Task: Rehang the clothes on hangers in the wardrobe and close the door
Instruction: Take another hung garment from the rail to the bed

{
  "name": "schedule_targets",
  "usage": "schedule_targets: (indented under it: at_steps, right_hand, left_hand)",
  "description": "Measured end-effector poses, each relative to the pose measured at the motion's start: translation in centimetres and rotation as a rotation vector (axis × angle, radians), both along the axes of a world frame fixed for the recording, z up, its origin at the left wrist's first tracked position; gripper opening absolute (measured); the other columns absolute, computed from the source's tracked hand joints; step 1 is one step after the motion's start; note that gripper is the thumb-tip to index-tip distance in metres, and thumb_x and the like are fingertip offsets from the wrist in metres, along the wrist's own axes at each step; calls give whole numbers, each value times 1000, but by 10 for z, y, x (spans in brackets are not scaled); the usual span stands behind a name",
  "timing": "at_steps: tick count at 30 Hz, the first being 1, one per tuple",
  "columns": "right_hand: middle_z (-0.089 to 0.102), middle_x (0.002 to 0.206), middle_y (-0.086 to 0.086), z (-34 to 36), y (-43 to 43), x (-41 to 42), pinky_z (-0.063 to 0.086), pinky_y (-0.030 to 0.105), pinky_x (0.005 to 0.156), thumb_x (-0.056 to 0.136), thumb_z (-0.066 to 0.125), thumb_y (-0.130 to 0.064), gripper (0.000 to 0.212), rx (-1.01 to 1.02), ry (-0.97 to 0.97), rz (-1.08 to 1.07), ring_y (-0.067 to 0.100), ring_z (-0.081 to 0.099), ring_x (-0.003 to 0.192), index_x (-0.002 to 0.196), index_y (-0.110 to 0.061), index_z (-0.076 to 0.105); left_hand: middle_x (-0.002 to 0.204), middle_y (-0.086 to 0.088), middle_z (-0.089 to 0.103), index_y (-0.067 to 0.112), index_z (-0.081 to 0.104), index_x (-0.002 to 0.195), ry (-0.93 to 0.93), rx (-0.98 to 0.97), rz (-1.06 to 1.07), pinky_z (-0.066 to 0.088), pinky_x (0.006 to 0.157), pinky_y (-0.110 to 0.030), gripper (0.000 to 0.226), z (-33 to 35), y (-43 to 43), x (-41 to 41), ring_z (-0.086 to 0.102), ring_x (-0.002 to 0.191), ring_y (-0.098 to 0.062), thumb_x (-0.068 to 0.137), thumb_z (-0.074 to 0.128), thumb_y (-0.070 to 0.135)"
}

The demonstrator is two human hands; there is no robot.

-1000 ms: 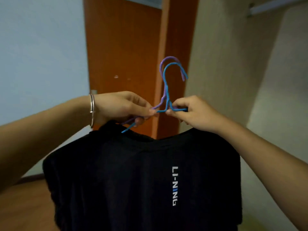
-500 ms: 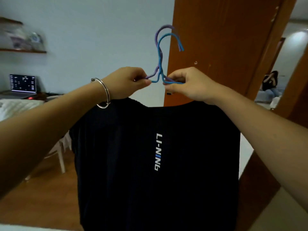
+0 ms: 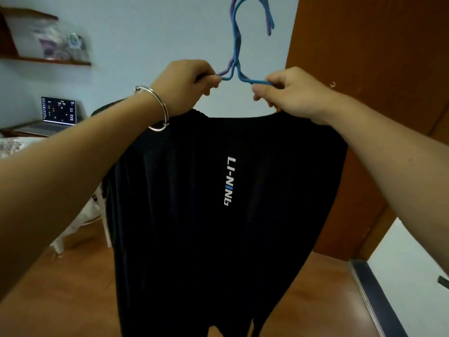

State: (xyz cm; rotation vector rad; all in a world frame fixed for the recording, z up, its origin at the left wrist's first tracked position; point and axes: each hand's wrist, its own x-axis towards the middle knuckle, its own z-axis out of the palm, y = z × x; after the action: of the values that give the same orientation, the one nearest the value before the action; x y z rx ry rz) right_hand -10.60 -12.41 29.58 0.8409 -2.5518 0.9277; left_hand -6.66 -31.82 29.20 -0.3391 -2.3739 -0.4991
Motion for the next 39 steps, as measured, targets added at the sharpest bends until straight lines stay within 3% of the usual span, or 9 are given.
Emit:
schedule_targets:
  at_steps: [5, 7, 9, 12, 19, 25, 30, 34, 39]
  right_hand:
    - [45, 64, -3, -40, -24, -86, 32, 13, 53, 90, 57, -29, 16, -129, -102, 98, 7, 38, 58, 81, -18, 64]
    - [51, 73, 2, -49, -35, -128, 33, 11, 57, 89, 59, -25, 20, -153, -139, 162, 9, 41, 66, 89, -7, 67]
    - [50, 78, 8, -58, -46, -171, 34, 21, 66, 87, 61, -24, 26, -181, -159, 223, 14, 42, 73, 94, 1, 67]
    - [51, 78, 9, -61, -63, -235, 33, 28, 71, 86, 62, -23, 26, -213, -193, 299, 16, 42, 76, 93, 1, 67]
    - [56, 78, 7, -46, -140, -326, 36, 24, 72, 85, 65, -19, 8, -196, -227, 511, 15, 46, 77, 84, -12, 67]
    - [67, 86, 9, -48, -270, -346, 42, 28, 77, 82, 68, -23, 19, -31, -185, 783, 14, 55, 78, 93, -8, 72]
    - [59, 68, -13, -59, -380, -344, 39, 6, 57, 88, 58, -34, 16, 160, -87, 1012, -10, 53, 54, 90, -21, 67]
    - [64, 75, -6, -64, -470, -336, 41, 21, 66, 87, 51, -47, 32, 251, -62, 1102, 3, 56, 67, 85, -20, 68]
    - [61, 62, -13, -78, -583, -306, 39, 16, 61, 87, 56, -39, 22, 151, -154, 1263, 0, 54, 58, 71, -27, 63]
  left_hand:
    - [81, -1, 58, 4, 62, 103, -26, -34, 83, 30, 53, -17, 28, -35, -17, -62, 40, 62, -14, 94, 44, 24]
    - [86, -9, 65, 4, 61, 105, -30, -64, 126, 28, 55, -19, 28, -44, -26, -90, 46, 70, -17, 94, 45, 24]
    - [93, -13, 67, 4, 60, 107, -48, -111, 187, 31, 66, -19, 30, -50, -36, -122, 53, 78, -24, 94, 44, 25]
    - [103, -15, 65, 7, 58, 107, -117, -222, 347, 42, 80, -35, 35, -54, -53, -168, 58, 96, -34, 95, 39, 34]
    - [98, -19, 64, 10, 50, 91, -153, -240, 668, 43, 67, -37, 37, -68, -123, -218, 60, 88, -38, 94, 32, 42]
    - [82, -25, 66, 5, 57, 88, 2, -161, 924, 43, 68, -42, 46, -98, -208, -195, 61, 79, -43, 91, 34, 44]
    - [77, -29, 65, -1, 59, 82, 57, -138, 1033, 29, 59, -32, 37, -116, -288, -165, 61, 73, -45, 93, 45, 31]
    - [70, -27, 64, 2, 57, 77, 79, -153, 1139, 32, 55, -32, 50, -121, -357, -133, 61, 65, -44, 86, 34, 46]
    - [68, -24, 63, 2, 59, 79, 78, -137, 1306, 36, 57, -35, 47, -114, -429, -90, 60, 67, -41, 83, 36, 44]
